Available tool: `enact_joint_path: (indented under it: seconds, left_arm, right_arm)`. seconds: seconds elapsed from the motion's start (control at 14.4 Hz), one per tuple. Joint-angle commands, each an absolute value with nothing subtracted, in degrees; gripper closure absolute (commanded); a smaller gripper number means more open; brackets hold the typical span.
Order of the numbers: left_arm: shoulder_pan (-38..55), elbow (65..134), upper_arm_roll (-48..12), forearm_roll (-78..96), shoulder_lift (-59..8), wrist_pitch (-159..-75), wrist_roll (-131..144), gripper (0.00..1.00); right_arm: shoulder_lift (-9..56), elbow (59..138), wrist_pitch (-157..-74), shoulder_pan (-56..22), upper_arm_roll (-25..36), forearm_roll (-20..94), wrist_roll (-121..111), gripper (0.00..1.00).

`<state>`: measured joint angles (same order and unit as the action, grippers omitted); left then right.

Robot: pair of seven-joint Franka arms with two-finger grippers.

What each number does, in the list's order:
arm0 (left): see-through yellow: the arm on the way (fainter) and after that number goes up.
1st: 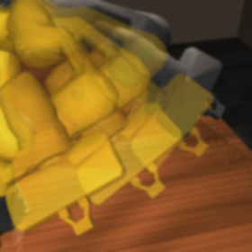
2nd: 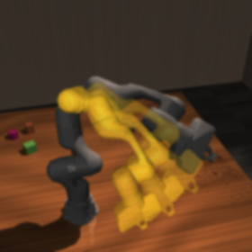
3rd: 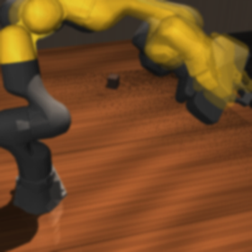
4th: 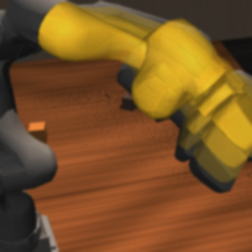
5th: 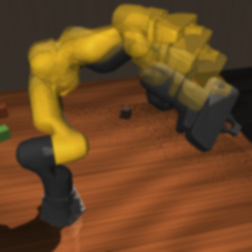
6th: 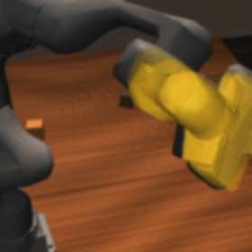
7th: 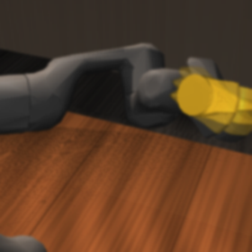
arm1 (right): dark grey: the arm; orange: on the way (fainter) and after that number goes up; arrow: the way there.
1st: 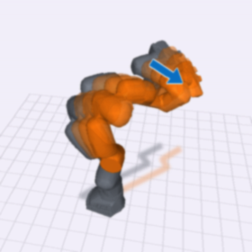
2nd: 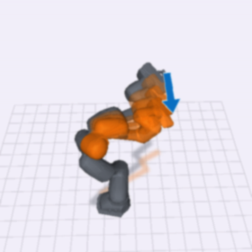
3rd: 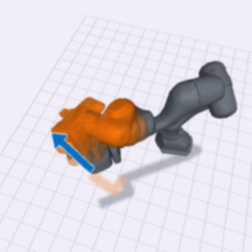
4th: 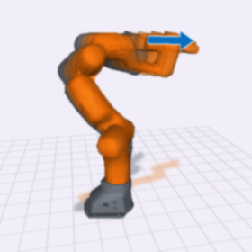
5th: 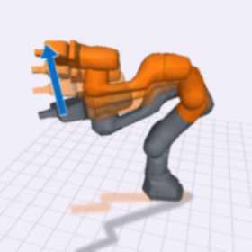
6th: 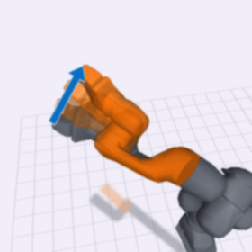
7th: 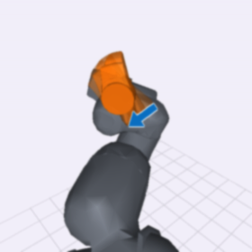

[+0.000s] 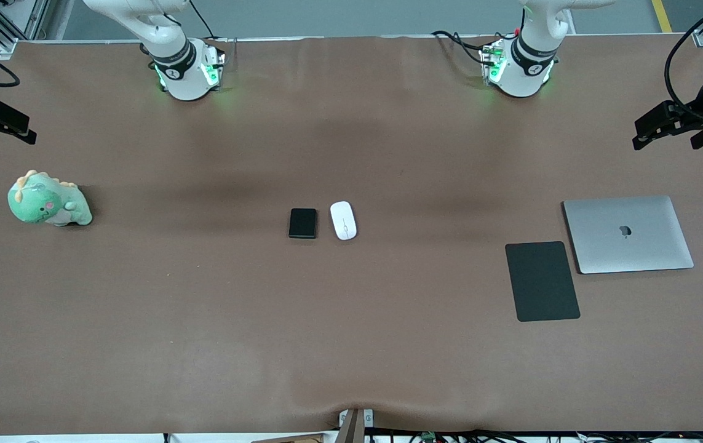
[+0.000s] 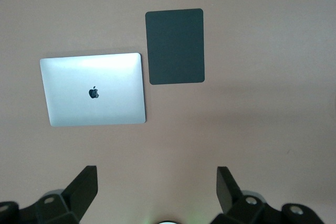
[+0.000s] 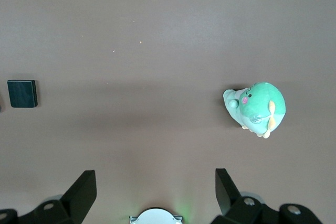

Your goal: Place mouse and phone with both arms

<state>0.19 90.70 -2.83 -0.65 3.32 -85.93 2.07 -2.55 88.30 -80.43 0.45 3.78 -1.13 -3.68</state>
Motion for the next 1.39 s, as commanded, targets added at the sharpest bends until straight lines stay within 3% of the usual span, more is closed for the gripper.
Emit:
enact_joint_path:
  seconds: [0.0,0.56,0.83,1.11,1.32]
  left_arm:
    - [0.0,91.3,-3.0,-0.9,4.1,-85.4,0.7,0.0]
    - [1.1,90.8,-3.7,-0.8,2.6,-85.9,1.9,0.0]
    - [2.1,90.7,-8.9,2.5,-1.3,-86.8,6.9,0.0]
    - [4.8,90.7,-17.3,2.5,-6.1,-95.3,21.3,0.0]
    - [12.1,87.3,-19.9,2.2,-12.8,-102.5,36.0,0.0]
  right_arm:
    - [-4.0,89.7,-80.6,0.7,3.7,-1.5,-4.0,0.0]
    - [-4.0,89.7,-80.6,0.8,3.8,-1.4,-4.0,0.0]
    - [-4.0,89.7,-80.5,0.8,3.9,-1.5,-4.0,0.0]
    - [-4.0,89.6,-80.5,0.7,3.9,-1.5,-4.0,0.0]
    - [-3.9,89.5,-80.5,0.8,3.9,-1.4,-4.0,0.0]
